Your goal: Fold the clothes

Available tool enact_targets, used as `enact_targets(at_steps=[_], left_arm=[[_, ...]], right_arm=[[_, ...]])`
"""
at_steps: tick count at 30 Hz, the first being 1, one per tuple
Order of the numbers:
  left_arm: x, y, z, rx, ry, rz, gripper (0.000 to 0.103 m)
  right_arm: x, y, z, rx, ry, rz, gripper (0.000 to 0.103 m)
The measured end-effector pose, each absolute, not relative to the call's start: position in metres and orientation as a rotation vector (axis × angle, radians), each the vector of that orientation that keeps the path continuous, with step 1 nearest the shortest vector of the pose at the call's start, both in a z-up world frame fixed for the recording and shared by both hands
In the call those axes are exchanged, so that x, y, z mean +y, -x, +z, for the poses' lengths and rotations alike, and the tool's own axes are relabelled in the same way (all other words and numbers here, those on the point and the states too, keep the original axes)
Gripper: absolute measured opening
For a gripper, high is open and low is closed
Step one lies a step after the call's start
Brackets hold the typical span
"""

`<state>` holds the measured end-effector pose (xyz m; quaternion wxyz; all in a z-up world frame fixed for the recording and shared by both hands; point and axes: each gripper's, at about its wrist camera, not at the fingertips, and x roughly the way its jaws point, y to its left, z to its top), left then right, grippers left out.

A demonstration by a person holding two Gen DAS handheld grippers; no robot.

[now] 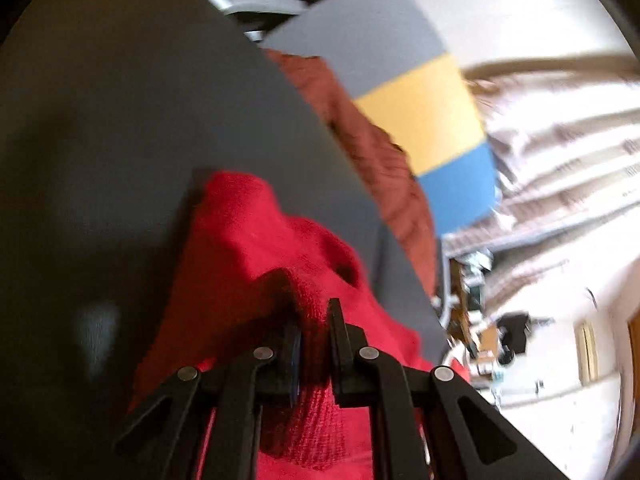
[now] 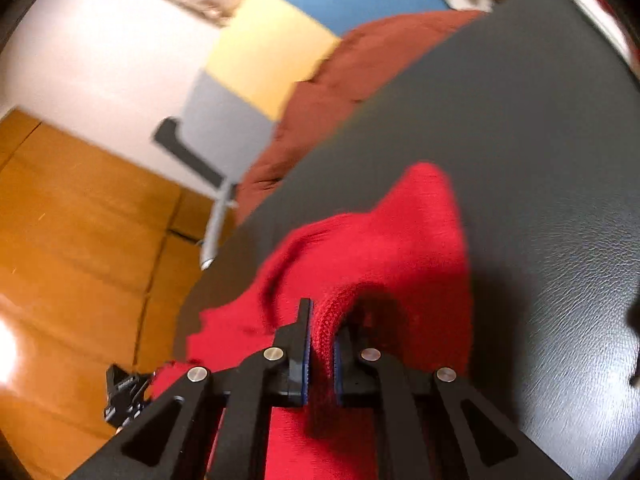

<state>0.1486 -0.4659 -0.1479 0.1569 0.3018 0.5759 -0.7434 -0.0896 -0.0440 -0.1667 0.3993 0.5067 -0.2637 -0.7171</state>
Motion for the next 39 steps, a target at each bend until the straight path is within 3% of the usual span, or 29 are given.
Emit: enact_targets(at_steps=[3,5,7,8,11,14,18,21,23,27,32,38,39], left_arm=[[-0.481,-0.132,-0.162,1.691,-0.868,-2.029,0.015],[-0.48,-0.13,-0.156,1.627,-0.873,-2.05,0.015],[-0.478,-0.134,-0.147,1.607,-0.856,-2.081,0.02],[-0.479,-0.137,-0.143,1.593,-0.846,-2.095,0.021],[-0.483,-0.147,-0.127,1.54,-0.823,-2.131,0.026],[-0.487,-0.16,-0.109,1.459,-0.799,-2.161,0.027],[-0.477,-0.166,-0.09,1.209,-0.869,-2.233,0.028],[-0.456,-0.156,-0.085,0.886,-1.004,-2.292,0.029],[-0.441,-0.154,-0.086,0.71,-1.107,-2.325,0.028],[-0.416,-0.155,-0.084,0.763,-1.204,-2.535,0.034],[-0.37,-0.128,-0.072,0.487,-1.233,-2.626,0.043],[-0.375,-0.078,-0.09,0.181,-1.314,-2.46,0.043],[-0.383,-0.069,-0.093,0.168,-1.324,-2.435,0.038]], right_arm=[[-0.041,0.102,-0.18,-0.739,-1.342,-1.829,0.016],[-0.04,0.105,-0.181,-0.768,-1.335,-1.819,0.03],[-0.035,0.102,-0.168,-0.751,-1.276,-1.824,0.07],[-0.033,0.1,-0.162,-0.742,-1.246,-1.826,0.072],[-0.025,0.096,-0.142,-0.716,-1.158,-1.831,0.072],[-0.034,0.089,-0.131,-0.514,-1.125,-1.906,0.072],[-0.046,0.08,-0.116,-0.239,-1.07,-1.988,0.071],[-0.062,0.078,-0.117,-0.023,-1.049,-2.024,0.066],[-0.069,0.081,-0.124,0.004,-1.064,-2.028,0.064],[-0.083,0.088,-0.137,0.056,-1.094,-2.037,0.064],[-0.1,0.097,-0.153,0.121,-1.132,-2.046,0.064],[-0.116,0.105,-0.17,0.184,-1.166,-2.053,0.065],[-0.116,0.104,-0.171,0.181,-1.162,-2.053,0.065]])
